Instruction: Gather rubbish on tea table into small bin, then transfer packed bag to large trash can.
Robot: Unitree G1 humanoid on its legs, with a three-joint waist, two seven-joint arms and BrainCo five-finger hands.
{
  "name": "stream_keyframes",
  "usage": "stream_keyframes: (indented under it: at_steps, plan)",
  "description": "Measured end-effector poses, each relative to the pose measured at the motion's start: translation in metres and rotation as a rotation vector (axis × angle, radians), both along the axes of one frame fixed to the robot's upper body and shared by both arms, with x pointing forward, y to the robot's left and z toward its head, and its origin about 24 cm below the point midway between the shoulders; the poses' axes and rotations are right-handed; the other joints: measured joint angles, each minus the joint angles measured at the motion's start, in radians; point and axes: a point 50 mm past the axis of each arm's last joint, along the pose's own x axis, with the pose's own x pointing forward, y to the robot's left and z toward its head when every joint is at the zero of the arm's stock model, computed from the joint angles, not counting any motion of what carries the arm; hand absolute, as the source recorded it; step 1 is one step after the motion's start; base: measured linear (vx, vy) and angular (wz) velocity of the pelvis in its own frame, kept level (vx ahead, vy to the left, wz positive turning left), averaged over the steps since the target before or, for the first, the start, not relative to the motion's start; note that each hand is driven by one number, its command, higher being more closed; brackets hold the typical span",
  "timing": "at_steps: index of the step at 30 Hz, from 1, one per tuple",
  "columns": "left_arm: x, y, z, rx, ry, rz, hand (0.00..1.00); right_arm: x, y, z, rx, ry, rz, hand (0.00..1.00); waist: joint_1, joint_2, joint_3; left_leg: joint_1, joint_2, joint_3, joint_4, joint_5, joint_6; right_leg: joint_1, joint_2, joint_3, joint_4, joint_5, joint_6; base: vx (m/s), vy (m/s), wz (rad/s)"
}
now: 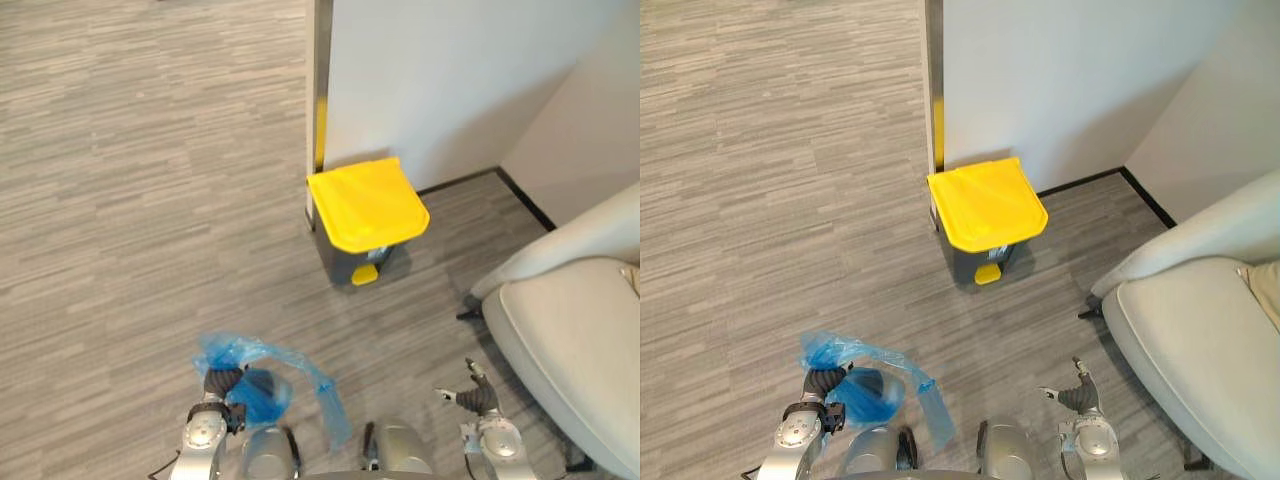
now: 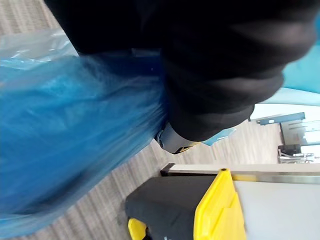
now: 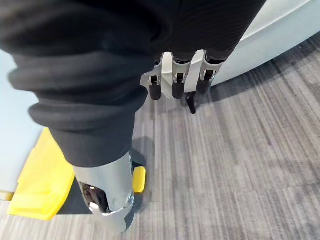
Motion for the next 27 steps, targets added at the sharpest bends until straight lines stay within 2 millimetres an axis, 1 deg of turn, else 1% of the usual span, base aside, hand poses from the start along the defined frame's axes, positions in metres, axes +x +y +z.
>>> stream_keyframes:
  at_steps: [1,2,3,4,5,6,7,8,9,10,11,12,13,14,15,16,17,18,19,20,22,25,27]
  plan:
    - [0.004,0.006,0.003,0.016,-0.01,0.004,1.0,0.002,-0.001,0.0,-0.003,0.0,0.004,0.0,-0.001,0.006,0.004,0.051,0.004,-0.022,-0.046,0.0,-0.001,-0.061,0.008,-0.026,-0.113,-0.011,-0.026,0.43,-0.05,0.15]
    - [0.006,0.006,0.003,0.014,-0.013,0.006,1.0,0.002,-0.003,-0.002,-0.008,0.009,0.004,0.0,-0.003,0.013,0.008,0.069,0.011,-0.029,-0.062,0.0,-0.001,-0.073,0.019,-0.028,-0.183,-0.005,-0.036,0.54,-0.097,0.4]
    - [0.013,0.006,0.003,0.003,-0.015,0.014,1.0,0.004,-0.01,-0.003,-0.025,0.027,0.005,0.0,-0.016,0.031,0.018,0.095,0.028,-0.052,-0.079,0.003,-0.005,-0.091,0.042,-0.032,-0.375,0.042,-0.061,0.43,-0.108,0.52]
    - [0.015,0.007,0.002,0.004,-0.009,0.018,1.0,0.005,-0.013,-0.004,-0.033,0.038,0.002,0.0,-0.024,0.033,0.019,0.112,0.03,-0.065,-0.089,0.005,-0.021,-0.086,0.054,-0.033,-0.518,0.114,-0.06,0.68,-0.196,0.78]
    - [0.015,0.009,0.0,0.002,0.001,0.029,1.0,-0.003,-0.019,-0.008,-0.041,0.071,-0.012,0.0,-0.033,0.022,0.014,0.14,0.019,-0.1,-0.092,-0.001,-0.07,-0.058,0.064,-0.016,-0.678,0.353,-0.092,0.67,-0.187,0.51]
    - [0.015,0.003,-0.006,-0.024,0.021,0.04,1.0,0.0,-0.029,-0.007,-0.065,0.086,-0.022,0.0,-0.026,0.079,0.016,0.135,0.062,-0.142,-0.066,0.003,-0.1,-0.033,0.093,-0.021,-0.676,0.375,-0.119,0.66,-0.175,0.38]
    - [0.017,0.003,-0.004,-0.023,0.014,0.036,1.0,0.004,-0.031,-0.004,-0.064,0.07,-0.037,0.0,-0.026,0.078,0.017,0.112,0.052,-0.161,-0.033,0.047,-0.133,-0.047,0.078,-0.014,-0.629,0.326,-0.114,0.5,-0.142,0.28]
    - [0.019,0.0,-0.004,-0.034,0.01,0.037,1.0,0.002,-0.036,-0.003,-0.065,0.07,-0.064,0.0,-0.032,0.079,0.019,0.111,0.044,-0.177,0.02,0.113,-0.163,-0.04,0.049,-0.028,-0.561,0.262,-0.114,0.49,-0.167,0.63]
    - [0.019,-0.007,-0.006,-0.057,0.008,0.039,1.0,-0.005,-0.039,-0.006,-0.065,0.084,-0.08,0.0,-0.041,0.079,0.021,0.086,0.043,-0.173,0.158,0.225,-0.155,0.032,0.029,-0.052,-0.535,0.201,-0.115,0.5,-0.203,0.67]
    - [0.018,-0.01,-0.007,-0.067,0.008,0.04,1.0,-0.008,-0.039,-0.006,-0.066,0.088,-0.081,0.0,-0.04,0.068,0.027,0.058,0.059,-0.168,0.245,0.285,-0.156,0.073,0.019,-0.055,-0.548,0.188,-0.115,0.47,-0.147,0.49]
    - [0.018,-0.014,-0.007,-0.082,0.003,0.041,1.0,-0.007,-0.039,-0.004,-0.065,0.076,-0.083,0.0,-0.027,0.079,0.027,-0.001,0.116,-0.134,0.409,0.238,-0.139,0.146,0.031,-0.068,-0.586,0.181,-0.121,0.41,-0.091,0.1]
    - [0.019,-0.016,-0.007,-0.088,-0.001,0.04,1.0,-0.004,-0.036,-0.002,-0.06,0.056,-0.084,0.0,-0.017,0.078,0.027,-0.051,0.152,-0.091,0.488,0.178,-0.119,0.195,0.037,-0.075,-0.621,0.18,-0.123,0.44,-0.038,-0.03]
    - [0.021,-0.019,-0.006,-0.098,-0.012,0.037,1.0,0.0,-0.034,0.001,-0.048,0.025,-0.09,0.0,-0.003,0.069,0.025,-0.117,0.171,-0.029,0.496,0.13,-0.103,0.242,0.036,-0.078,-0.662,0.18,-0.123,0.33,-0.012,-0.07]
    - [0.022,-0.021,-0.004,-0.101,-0.022,0.033,1.0,0.001,-0.033,0.002,-0.043,0.016,-0.096,0.0,0.003,0.065,0.022,-0.155,0.173,0.003,0.456,0.117,-0.082,0.257,0.034,-0.084,-0.681,0.18,-0.123,0.3,0.039,-0.05]
    - [0.024,-0.022,-0.002,-0.103,-0.031,0.03,1.0,0.001,-0.034,0.002,-0.035,0.01,-0.11,0.0,0.003,0.069,0.02,-0.184,0.167,0.036,0.362,0.115,-0.078,0.27,0.034,-0.094,-0.698,0.177,-0.117,0.27,0.111,-0.07]
    - [0.025,-0.021,-0.002,-0.101,-0.034,0.029,1.0,-0.001,-0.036,0.002,-0.034,0.008,-0.135,0.0,0.003,0.088,0.01,-0.198,0.154,0.075,0.168,0.16,-0.078,0.283,0.043,-0.101,-0.704,0.162,-0.09,0.26,0.141,-0.1]
    - [0.023,-0.022,-0.003,-0.103,-0.027,0.03,1.0,-0.004,-0.04,0.002,-0.033,0.012,-0.158,0.0,0.003,0.109,0.001,-0.203,0.155,0.093,0.06,0.21,-0.055,0.287,0.066,-0.1,-0.702,0.149,-0.072,0.28,0.163,-0.06]
    - [0.021,-0.018,-0.005,-0.092,-0.01,0.029,1.0,-0.009,-0.038,-0.003,-0.01,0.028,-0.193,0.0,0.001,0.093,-0.002,-0.171,0.148,0.103,0.031,0.173,-0.045,0.294,0.064,-0.096,-0.694,0.13,-0.053,0.27,0.138,0.07]
    - [0.023,-0.018,-0.004,-0.086,-0.016,0.021,1.0,-0.016,-0.036,-0.006,0.005,0.044,-0.221,0.0,0.001,0.063,-0.012,-0.158,0.114,0.108,-0.01,0.177,-0.042,0.285,0.041,-0.091,-0.69,0.13,-0.053,0.28,0.141,0.11]
    - [0.023,-0.018,-0.004,-0.086,-0.016,0.02,1.0,-0.019,-0.036,-0.008,0.008,0.052,-0.226,0.0,0.003,0.049,-0.02,-0.152,0.102,0.117,-0.021,0.176,-0.042,0.278,0.03,-0.08,-0.692,0.129,-0.052,0.18,0.101,0.05]
    - [0.021,-0.016,-0.005,-0.078,-0.008,0.017,1.0,-0.019,-0.034,-0.008,0.014,0.052,-0.226,0.0,0.001,0.035,-0.029,-0.127,0.083,0.138,-0.035,0.176,-0.041,0.285,0.013,-0.054,-0.697,0.129,-0.052,0.13,0.075,-0.18]
    - [0.02,-0.011,-0.004,-0.051,-0.003,-0.005,1.0,-0.019,-0.033,-0.009,0.017,0.054,-0.226,0.0,0.002,0.033,-0.03,-0.095,0.074,0.167,-0.071,0.176,-0.042,0.297,0.009,-0.032,-0.706,0.131,-0.051,0.11,0.012,-0.24]
    - [0.019,-0.007,-0.004,-0.037,0.008,-0.008,1.0,-0.023,-0.033,-0.013,0.022,0.078,-0.235,0.0,0.0,0.034,-0.031,-0.071,0.076,0.185,-0.096,0.176,-0.042,0.296,0.012,-0.011,-0.707,0.131,-0.049,0.05,-0.049,-0.28]
